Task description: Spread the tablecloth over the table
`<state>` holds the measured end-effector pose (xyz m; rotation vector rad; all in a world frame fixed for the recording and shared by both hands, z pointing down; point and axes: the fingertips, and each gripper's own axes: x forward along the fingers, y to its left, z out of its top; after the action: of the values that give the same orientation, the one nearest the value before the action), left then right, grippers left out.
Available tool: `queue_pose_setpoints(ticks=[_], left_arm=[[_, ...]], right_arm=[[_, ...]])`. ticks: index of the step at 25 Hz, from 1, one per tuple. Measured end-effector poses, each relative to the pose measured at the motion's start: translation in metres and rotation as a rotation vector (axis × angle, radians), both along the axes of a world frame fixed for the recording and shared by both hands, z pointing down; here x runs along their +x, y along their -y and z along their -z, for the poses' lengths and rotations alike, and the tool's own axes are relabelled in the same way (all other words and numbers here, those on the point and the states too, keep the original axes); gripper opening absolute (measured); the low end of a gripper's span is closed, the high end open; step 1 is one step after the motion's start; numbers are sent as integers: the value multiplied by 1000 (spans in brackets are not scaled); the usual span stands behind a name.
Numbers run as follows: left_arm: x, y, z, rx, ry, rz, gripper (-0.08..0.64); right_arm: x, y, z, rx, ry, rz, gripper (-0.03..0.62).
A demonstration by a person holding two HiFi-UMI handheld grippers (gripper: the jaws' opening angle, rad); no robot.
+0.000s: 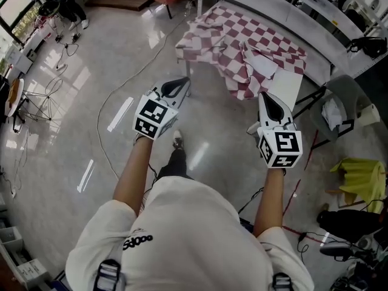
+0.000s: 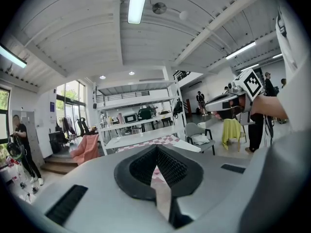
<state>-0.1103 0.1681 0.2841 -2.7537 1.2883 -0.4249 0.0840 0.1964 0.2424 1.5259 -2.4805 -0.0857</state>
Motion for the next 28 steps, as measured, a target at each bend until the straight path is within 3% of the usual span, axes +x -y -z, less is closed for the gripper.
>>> queue_pose_setpoints(ticks=[6, 17, 28], left_arm=[[-14, 85, -20, -21, -28, -4, 26], [-28, 264, -15, -42, -29, -93, 26], [-48, 366, -43, -115, -29, -131, 26]], right_arm=[[-4, 71, -21, -28, -19, -44, 21], [-21, 234, -12, -57, -41, -149, 21], [-50, 335, -32, -118, -66, -183, 21]])
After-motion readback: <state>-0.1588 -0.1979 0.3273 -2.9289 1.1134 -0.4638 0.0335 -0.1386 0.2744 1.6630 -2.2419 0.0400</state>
